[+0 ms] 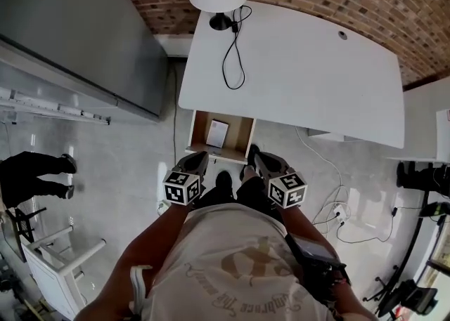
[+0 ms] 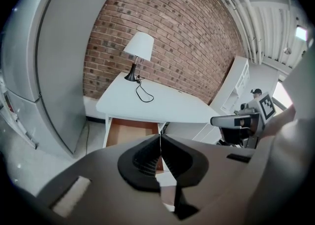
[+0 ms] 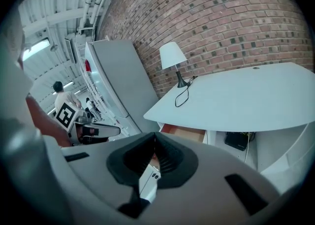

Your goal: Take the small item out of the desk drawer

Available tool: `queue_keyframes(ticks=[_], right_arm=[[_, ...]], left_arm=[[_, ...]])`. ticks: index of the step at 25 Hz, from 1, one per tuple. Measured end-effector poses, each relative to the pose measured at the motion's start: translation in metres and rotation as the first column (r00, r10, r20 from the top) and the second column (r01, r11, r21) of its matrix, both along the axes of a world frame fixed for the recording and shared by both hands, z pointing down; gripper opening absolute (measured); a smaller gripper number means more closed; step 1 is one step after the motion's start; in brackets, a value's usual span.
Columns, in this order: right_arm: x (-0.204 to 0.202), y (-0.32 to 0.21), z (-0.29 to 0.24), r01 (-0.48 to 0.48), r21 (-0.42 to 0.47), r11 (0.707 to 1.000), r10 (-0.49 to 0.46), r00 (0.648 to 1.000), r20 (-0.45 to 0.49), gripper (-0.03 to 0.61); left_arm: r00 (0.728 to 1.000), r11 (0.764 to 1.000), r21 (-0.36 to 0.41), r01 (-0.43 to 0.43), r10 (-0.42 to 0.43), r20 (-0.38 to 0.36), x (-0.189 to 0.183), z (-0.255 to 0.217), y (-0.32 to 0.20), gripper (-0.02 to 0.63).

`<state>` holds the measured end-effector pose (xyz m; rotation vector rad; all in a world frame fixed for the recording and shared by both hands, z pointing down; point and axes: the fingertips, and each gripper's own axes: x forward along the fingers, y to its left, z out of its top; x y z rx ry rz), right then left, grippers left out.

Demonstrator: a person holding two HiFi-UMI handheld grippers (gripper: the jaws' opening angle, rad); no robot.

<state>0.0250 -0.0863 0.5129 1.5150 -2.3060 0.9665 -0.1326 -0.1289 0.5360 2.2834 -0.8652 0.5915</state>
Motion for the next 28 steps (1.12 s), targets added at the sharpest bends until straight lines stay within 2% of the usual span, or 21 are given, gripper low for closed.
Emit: queue_keyframes(ticks=[5,12,17,28], right_arm=[[0.002,-0.004,0.012,-0.005,-0.016,1.0,0.005,1.0,-0.002,0.006],[-0.001,0.004,0.018,-0.027,-0.027,0.999,0.027,1.0,-0.005,0.006],[-0.003,0.01,0.033,-0.043,-0.052,0.998,0.043,0.999,0.004,0.006],[0.002,0.006,0.061,-0.034,-0.105,0.994,0.037,0.999,0.026,0.006]], left_arm=[[1.0,1.0,-0.013,-0.016,0.016,0.026,0.006,0.016,-0.006,0.006],[0.999,0.999,-0.008,-0.037,0.037,0.026,0.013,0.023,-0.008,0.006],[0.999,1.0,-0.006,-0.018,0.019,0.044,0.011,0.037,-0.012,0.006],[0.996,0.997,-0.07,-0.025,0.031,0.088,0.021,0.072,-0.013,0.008]])
